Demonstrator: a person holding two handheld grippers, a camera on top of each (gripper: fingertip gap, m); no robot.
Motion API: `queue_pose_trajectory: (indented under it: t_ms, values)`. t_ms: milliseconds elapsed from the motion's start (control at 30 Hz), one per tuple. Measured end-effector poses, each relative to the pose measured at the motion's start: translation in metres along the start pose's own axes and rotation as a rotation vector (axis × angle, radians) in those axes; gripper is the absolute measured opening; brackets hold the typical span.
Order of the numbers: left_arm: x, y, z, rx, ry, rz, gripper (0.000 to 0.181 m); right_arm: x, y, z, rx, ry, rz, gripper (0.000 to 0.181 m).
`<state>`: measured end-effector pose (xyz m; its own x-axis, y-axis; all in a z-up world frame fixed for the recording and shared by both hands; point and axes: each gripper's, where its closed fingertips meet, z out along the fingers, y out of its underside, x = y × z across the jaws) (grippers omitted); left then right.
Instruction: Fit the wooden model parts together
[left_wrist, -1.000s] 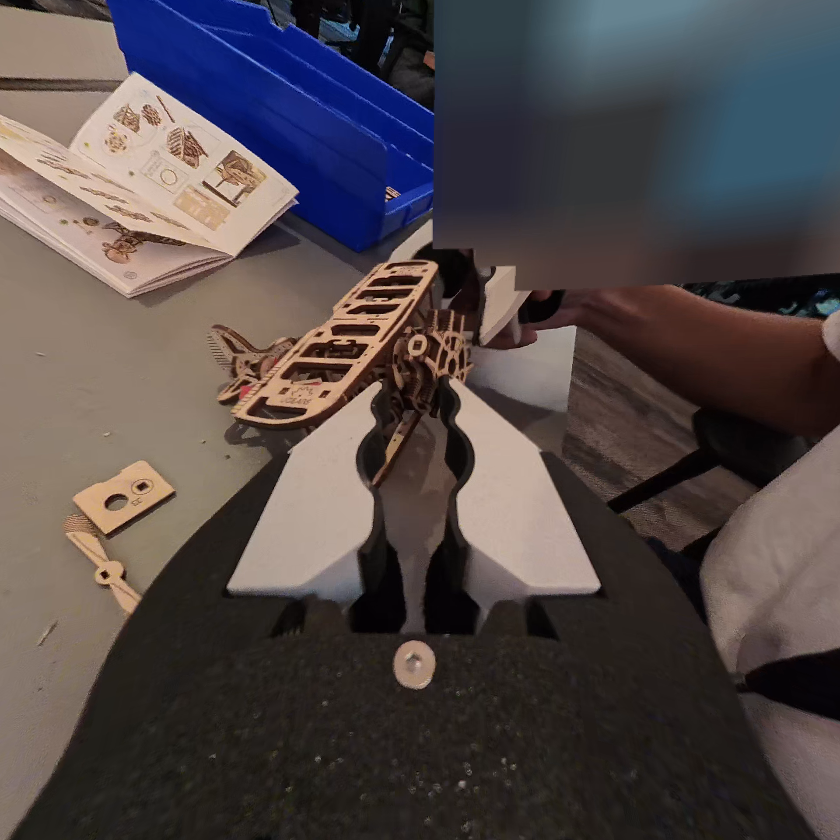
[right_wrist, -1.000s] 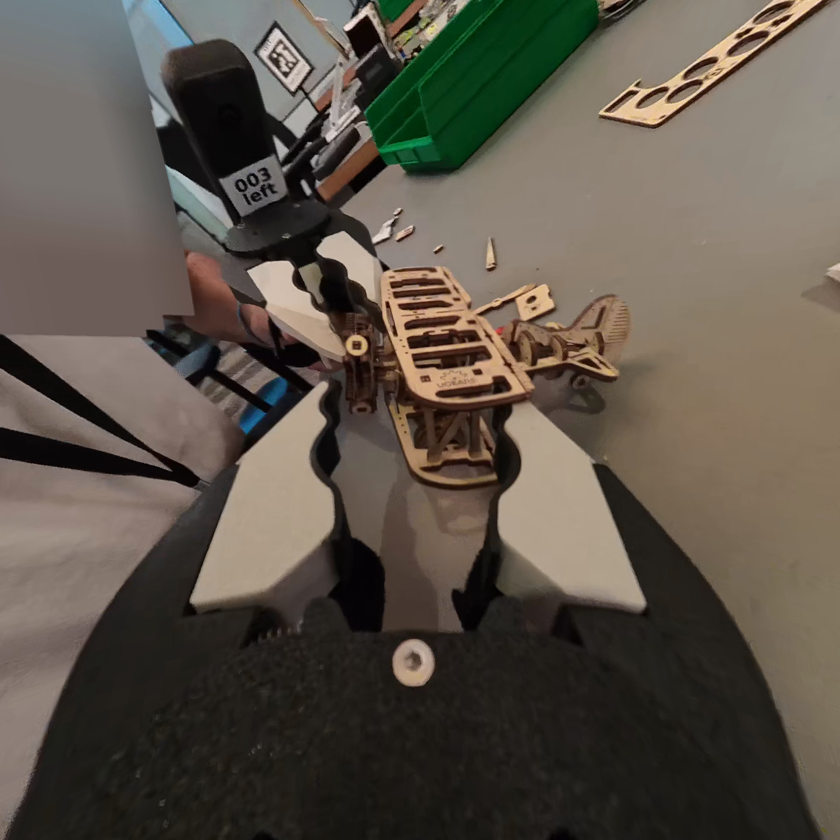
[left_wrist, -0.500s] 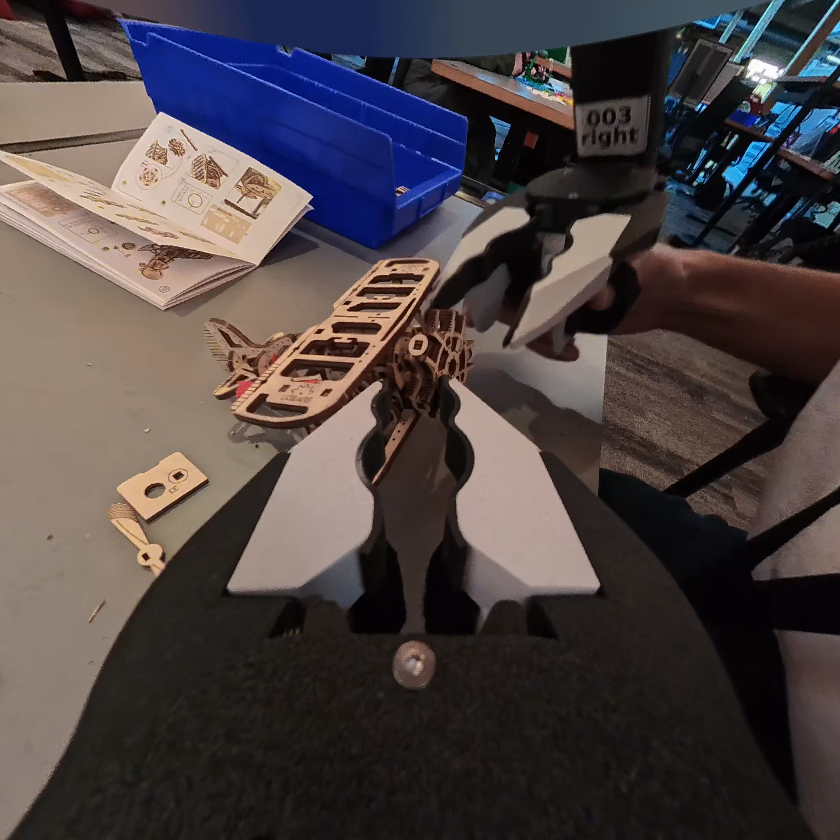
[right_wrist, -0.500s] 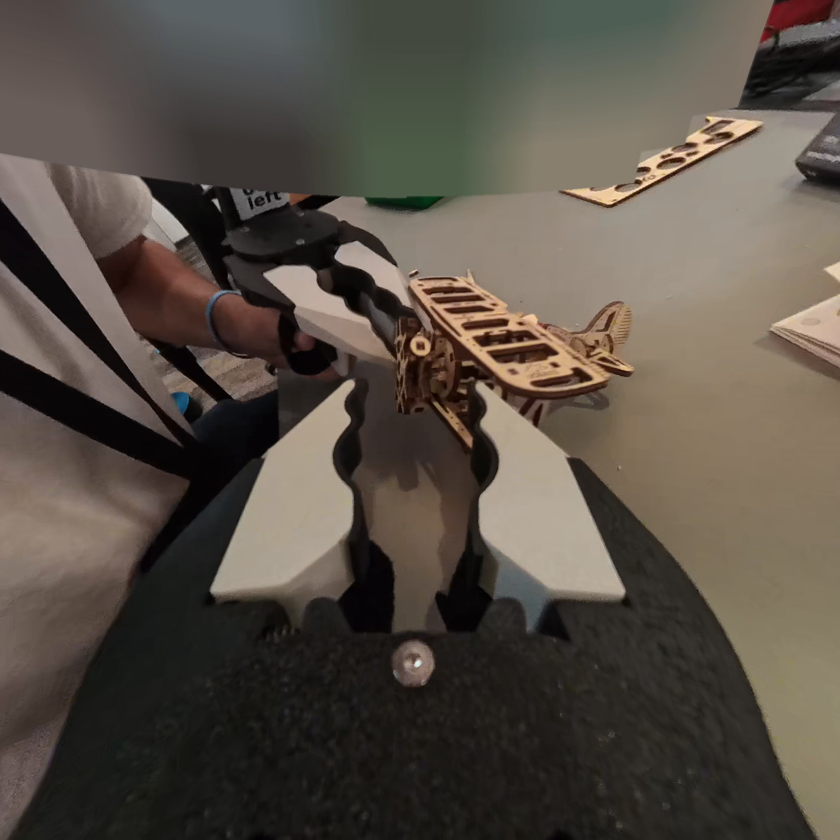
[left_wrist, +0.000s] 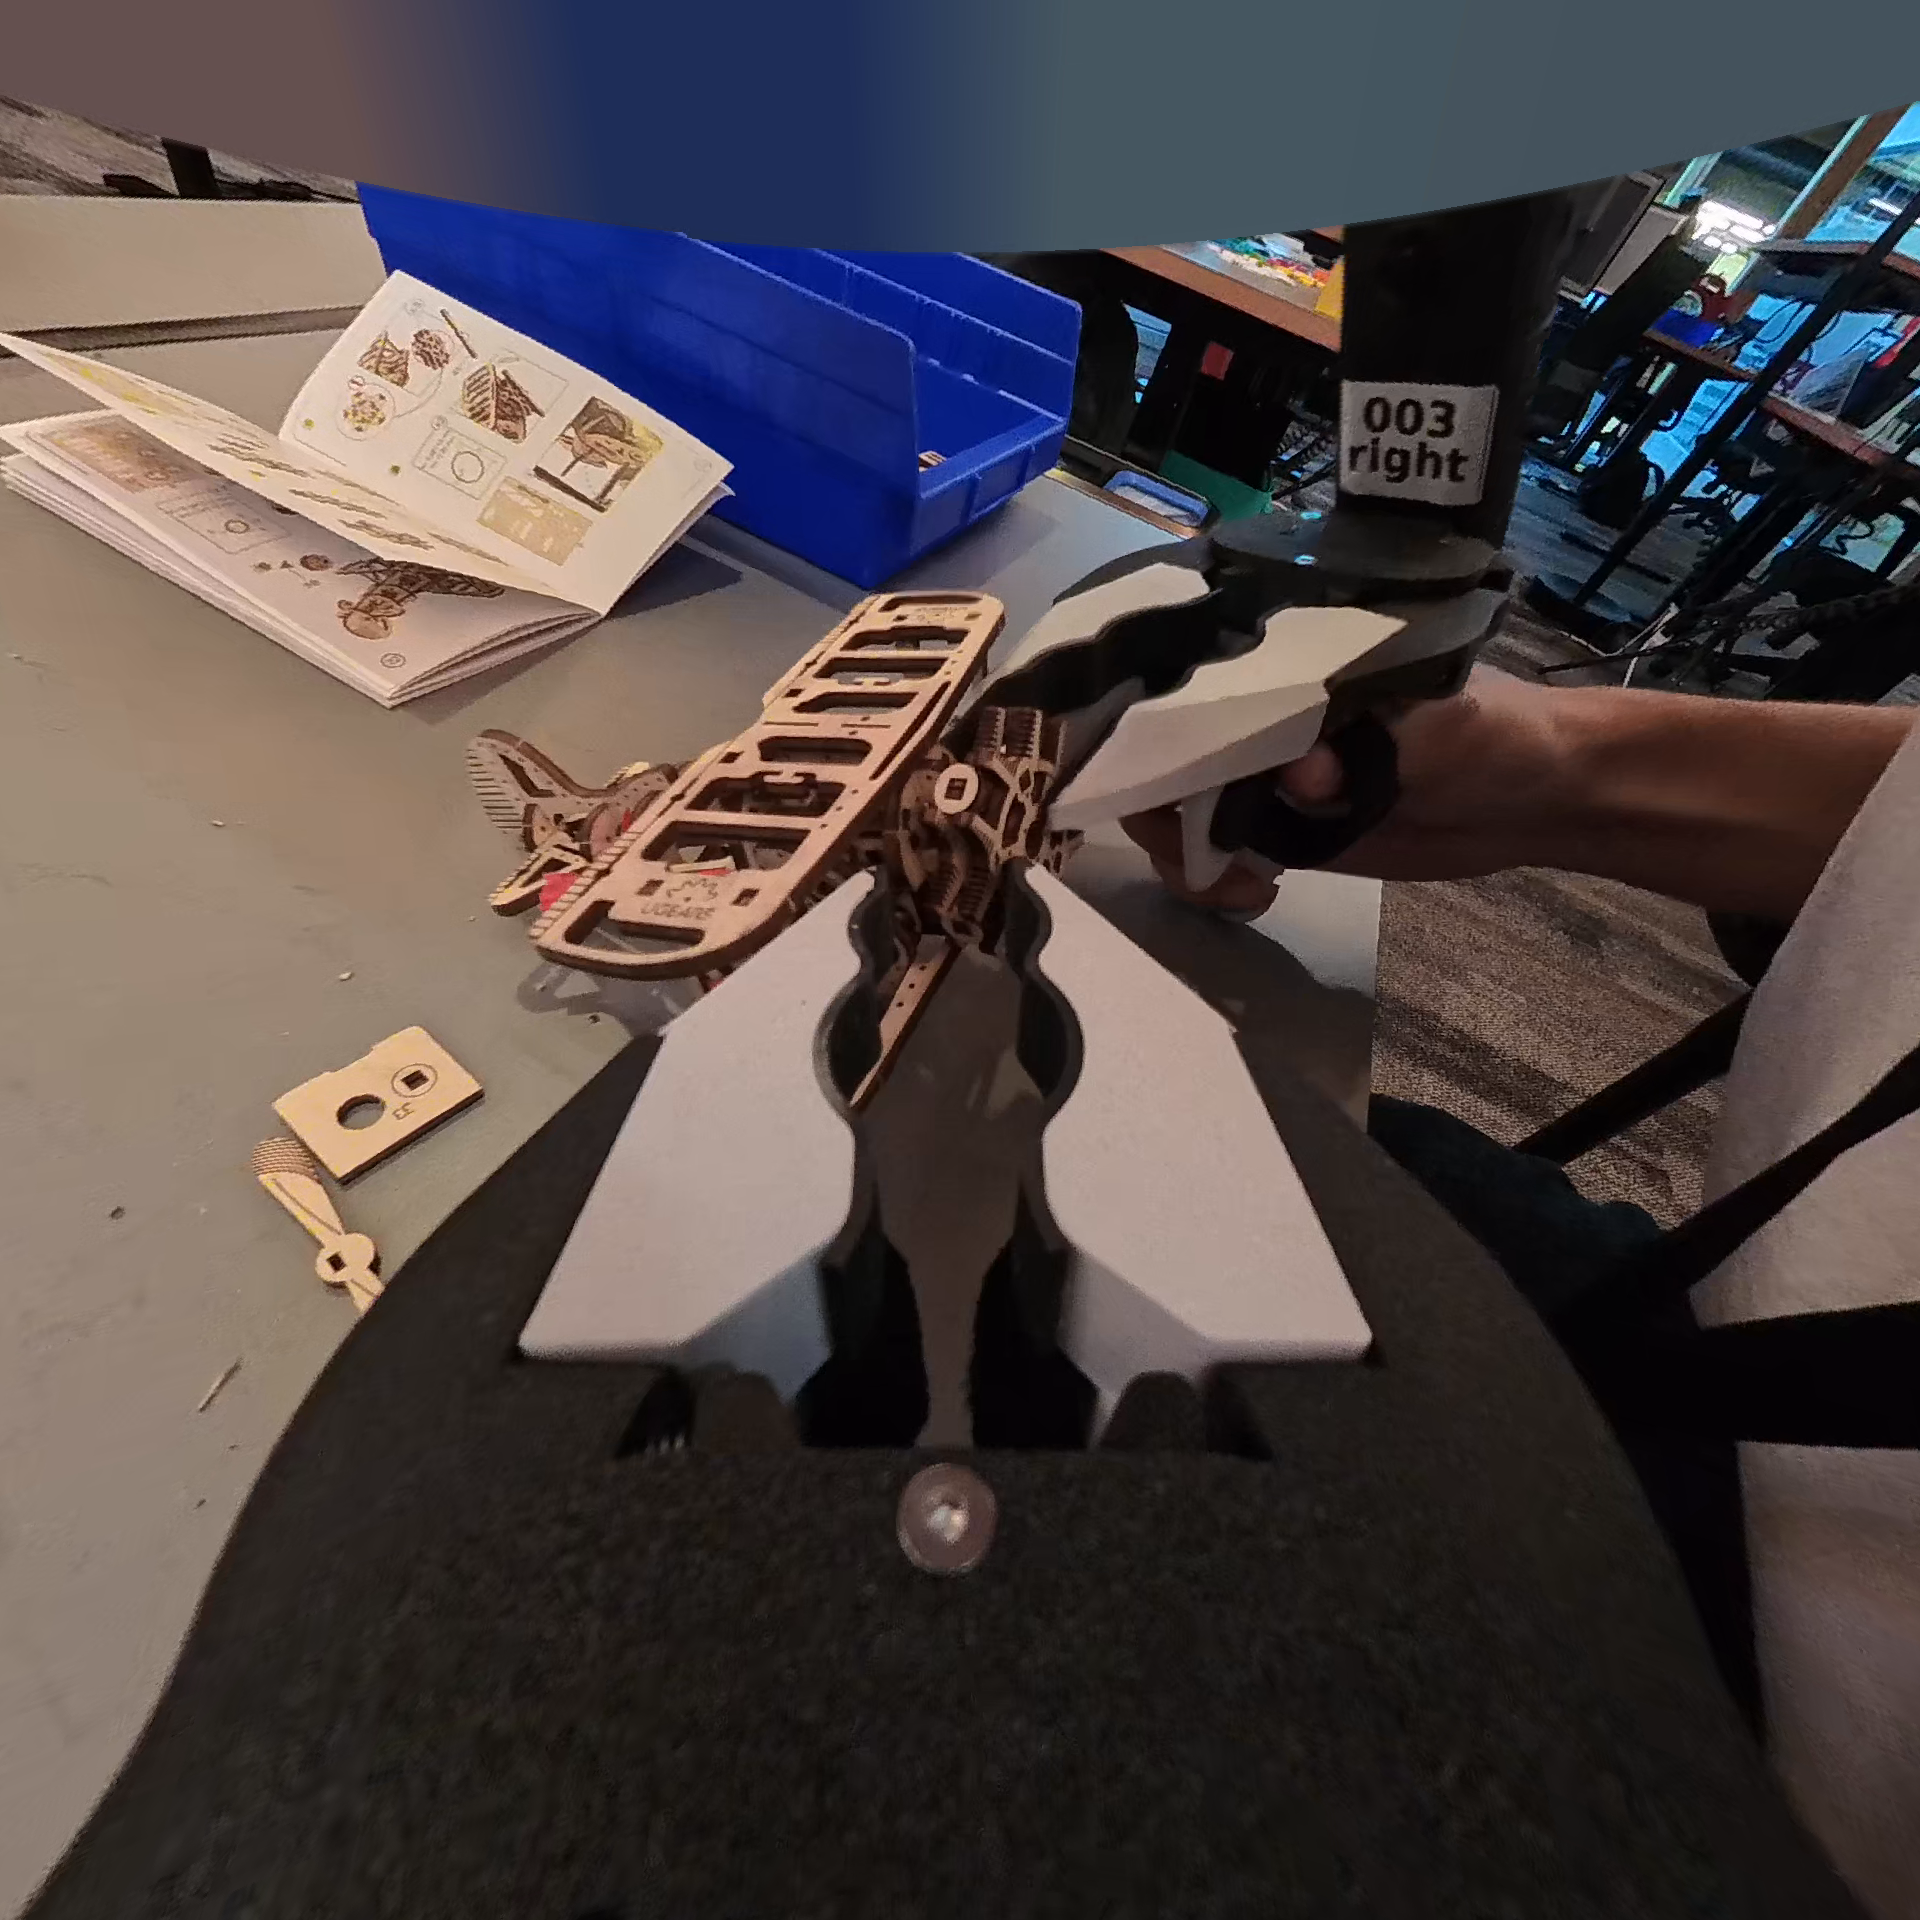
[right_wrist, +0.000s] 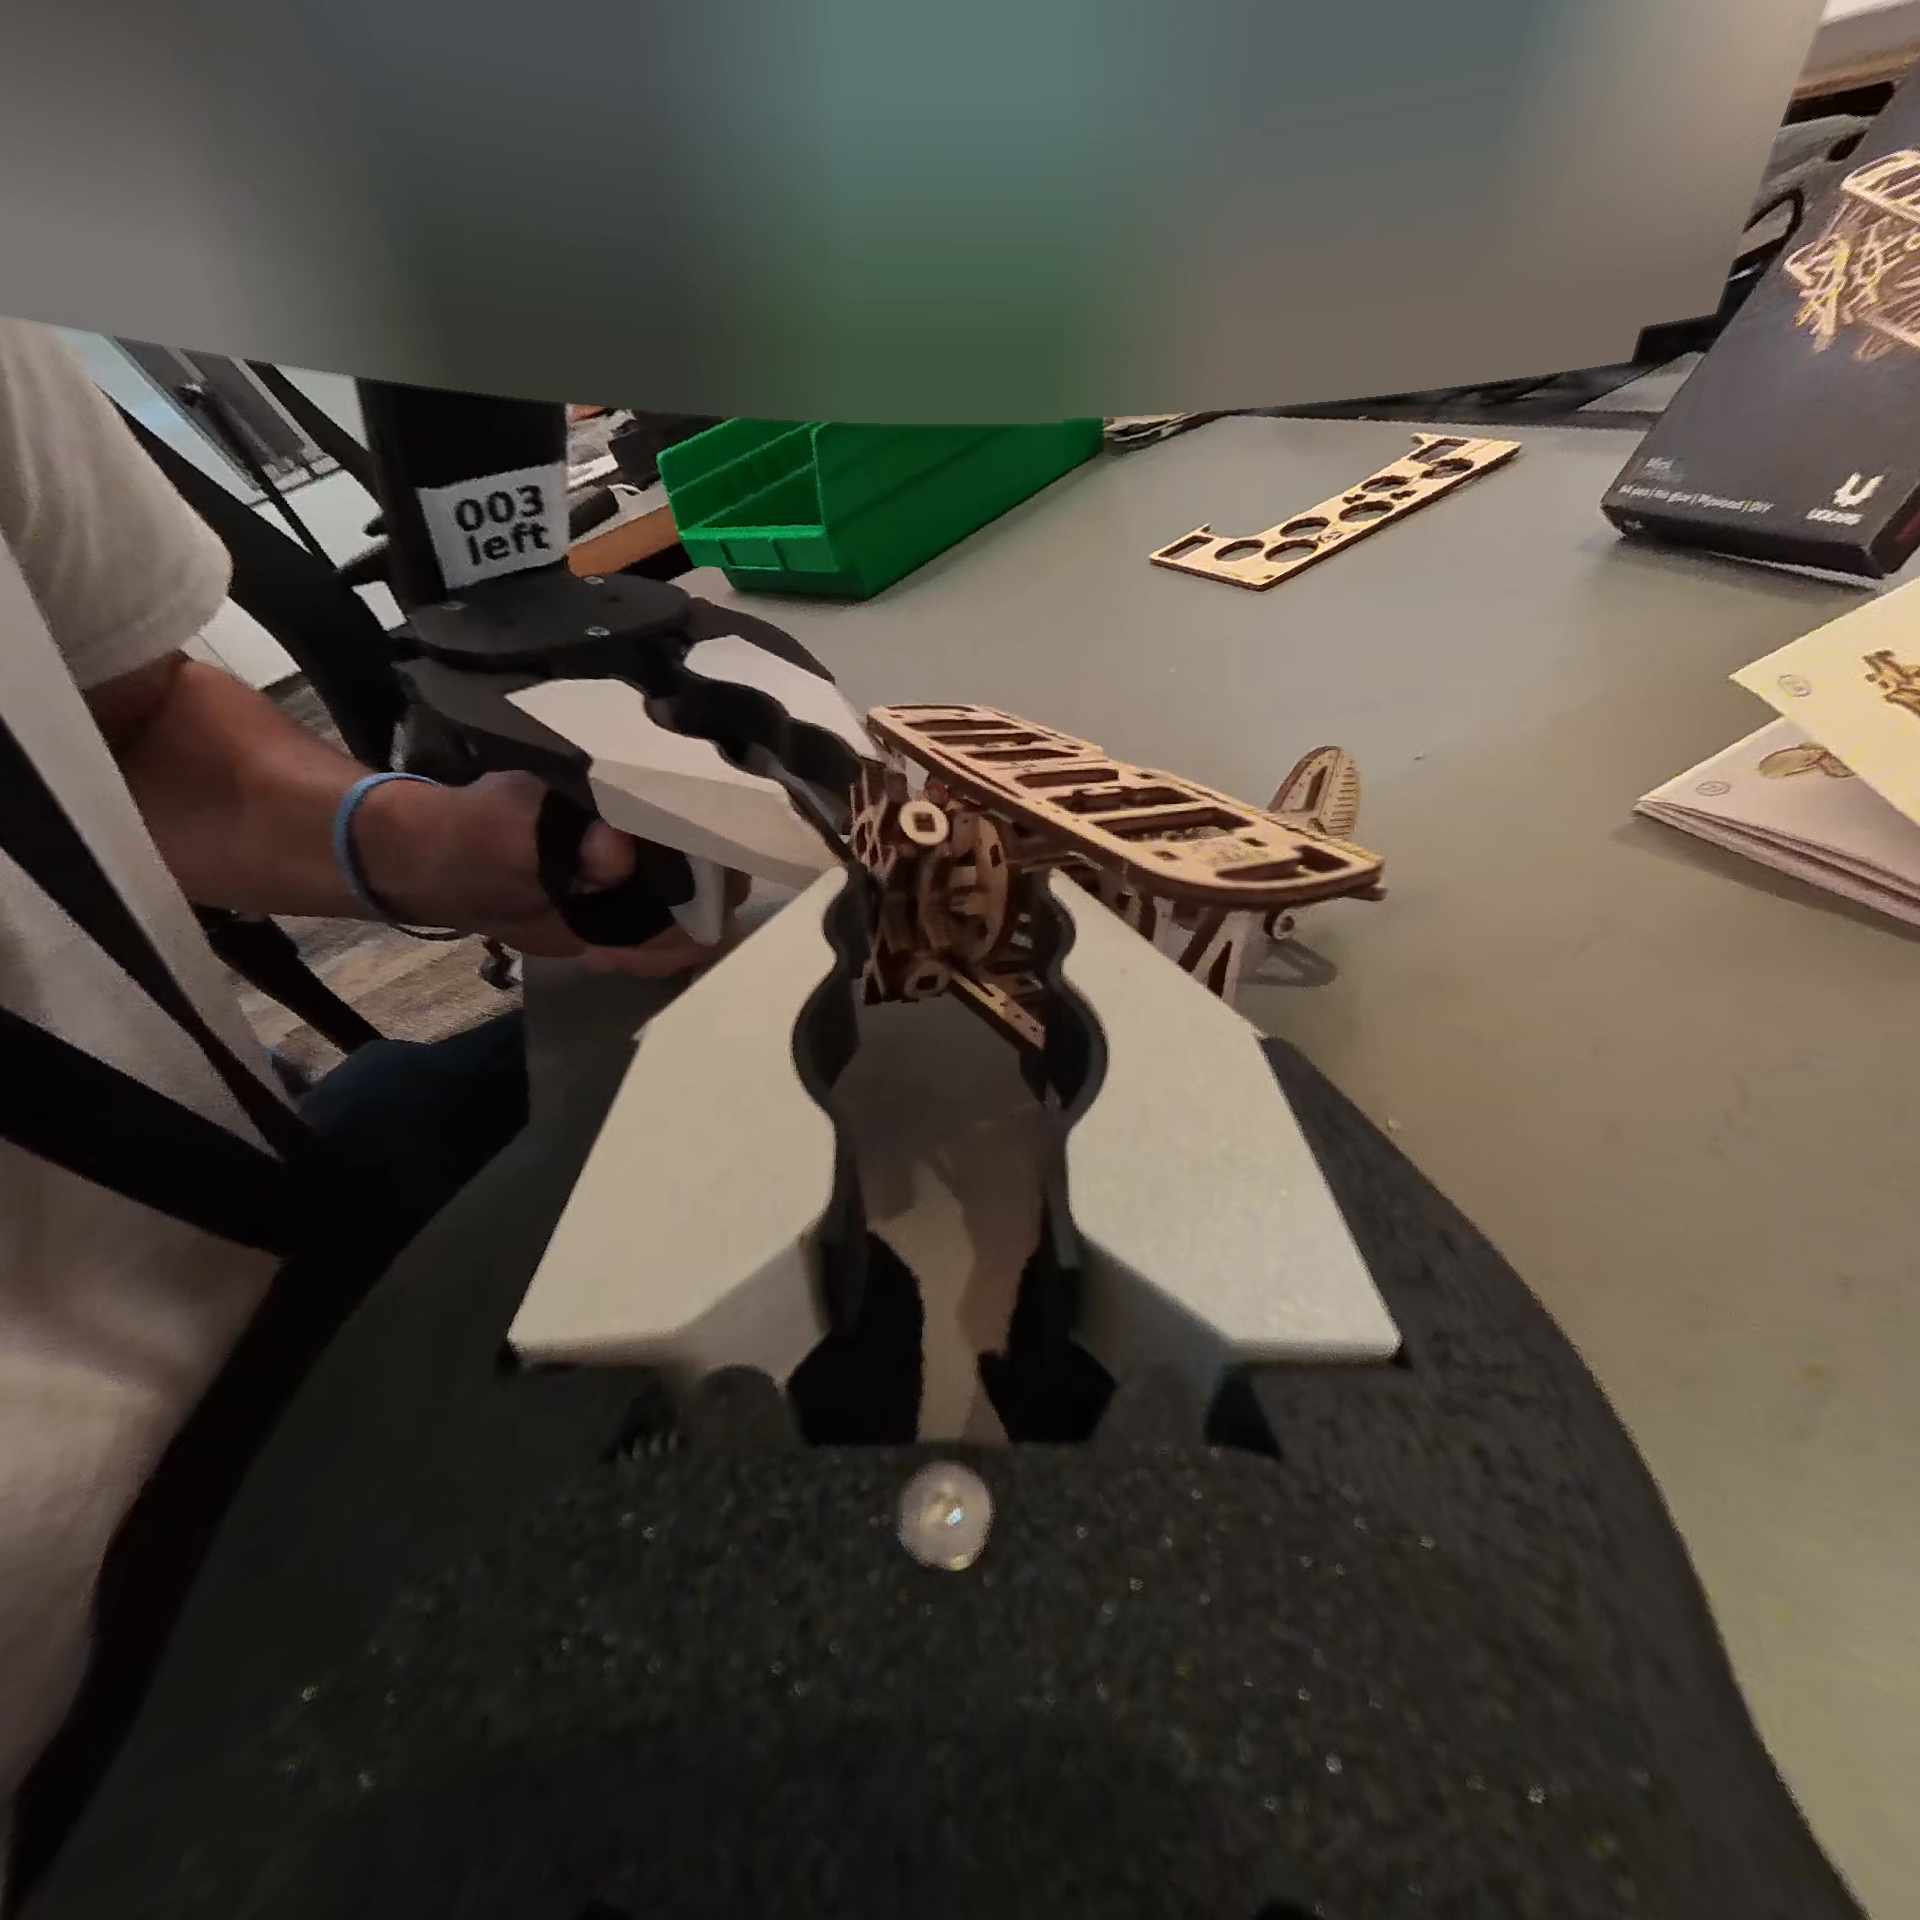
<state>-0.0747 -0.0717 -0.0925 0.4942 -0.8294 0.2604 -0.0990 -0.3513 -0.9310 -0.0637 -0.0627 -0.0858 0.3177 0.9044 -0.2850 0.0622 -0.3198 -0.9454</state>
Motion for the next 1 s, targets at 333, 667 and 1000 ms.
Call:
queue_pose_trajectory:
  t_ms: [333,667,1000]
  values:
    - [-0.001,0.005,0.000,-0.038,-0.020,0.066,0.018,-0.002,0.012,0.006,-0.077,-0.010,0.085,0.029]
    - [-0.001,0.006,0.001,-0.038,-0.040,0.072,0.019,-0.002,0.013,0.005,-0.080,-0.023,0.102,0.028]
    - [0.000,0.008,0.002,-0.047,-0.065,0.081,0.018,-0.001,0.016,0.005,-0.097,-0.010,0.077,0.027]
